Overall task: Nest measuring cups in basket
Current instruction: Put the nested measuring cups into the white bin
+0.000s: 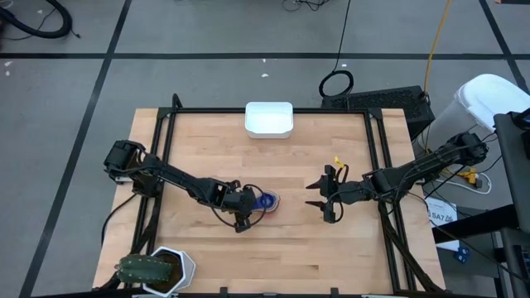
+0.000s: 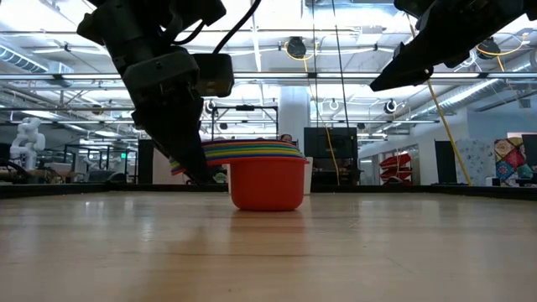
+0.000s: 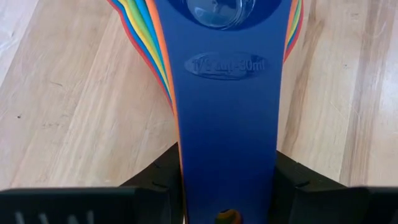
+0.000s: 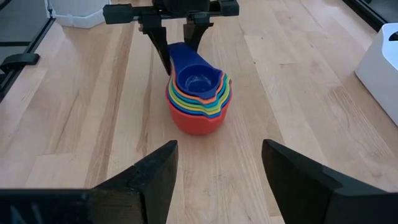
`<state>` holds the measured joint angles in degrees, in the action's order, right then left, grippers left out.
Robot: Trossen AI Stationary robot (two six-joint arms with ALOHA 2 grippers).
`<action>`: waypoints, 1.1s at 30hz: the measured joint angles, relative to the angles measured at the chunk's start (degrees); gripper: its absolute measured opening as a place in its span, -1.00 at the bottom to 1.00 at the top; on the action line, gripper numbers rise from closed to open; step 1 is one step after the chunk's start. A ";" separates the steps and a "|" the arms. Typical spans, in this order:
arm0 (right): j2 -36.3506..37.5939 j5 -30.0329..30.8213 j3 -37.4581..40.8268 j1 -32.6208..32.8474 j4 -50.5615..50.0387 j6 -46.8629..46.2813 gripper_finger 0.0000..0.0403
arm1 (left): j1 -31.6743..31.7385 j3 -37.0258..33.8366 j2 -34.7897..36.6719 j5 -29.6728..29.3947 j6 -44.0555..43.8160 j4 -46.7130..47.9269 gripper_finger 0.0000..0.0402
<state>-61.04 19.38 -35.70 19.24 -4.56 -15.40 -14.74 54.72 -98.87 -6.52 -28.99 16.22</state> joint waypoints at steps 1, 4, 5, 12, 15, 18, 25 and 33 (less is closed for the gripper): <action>0.00 0.00 0.00 0.00 -0.01 0.00 0.11 | 0.00 0.00 0.00 0.02 0.03 -0.02 -0.31; 0.00 0.00 0.00 -0.02 -0.02 0.00 0.11 | 0.04 0.00 0.00 0.00 0.62 -0.29 -0.31; 0.00 0.00 0.00 0.01 -0.01 0.00 0.11 | 0.04 0.00 0.00 -0.14 0.91 -0.52 -0.31; 0.00 0.00 0.00 0.00 -0.02 0.00 0.11 | 0.51 0.00 0.00 -0.83 1.77 -2.69 -0.31; 0.00 0.00 0.00 -0.01 -0.01 0.00 0.11 | 1.14 0.00 0.01 -1.03 1.79 -2.93 -0.31; 0.00 0.00 0.00 -0.02 -0.02 0.00 0.11 | 1.84 0.00 0.16 -1.06 1.94 -2.98 -0.31; 0.00 0.00 0.00 -0.01 -0.12 0.00 0.11 | 3.70 -0.02 0.77 -2.11 3.39 -3.39 -0.31; 0.01 0.02 0.01 0.00 -0.38 -0.47 0.11 | 6.76 0.02 5.38 -3.64 7.50 -4.84 -0.31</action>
<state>-61.03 19.40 -35.69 19.24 -4.94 -15.87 -7.98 54.74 -93.49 -10.17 -21.49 11.39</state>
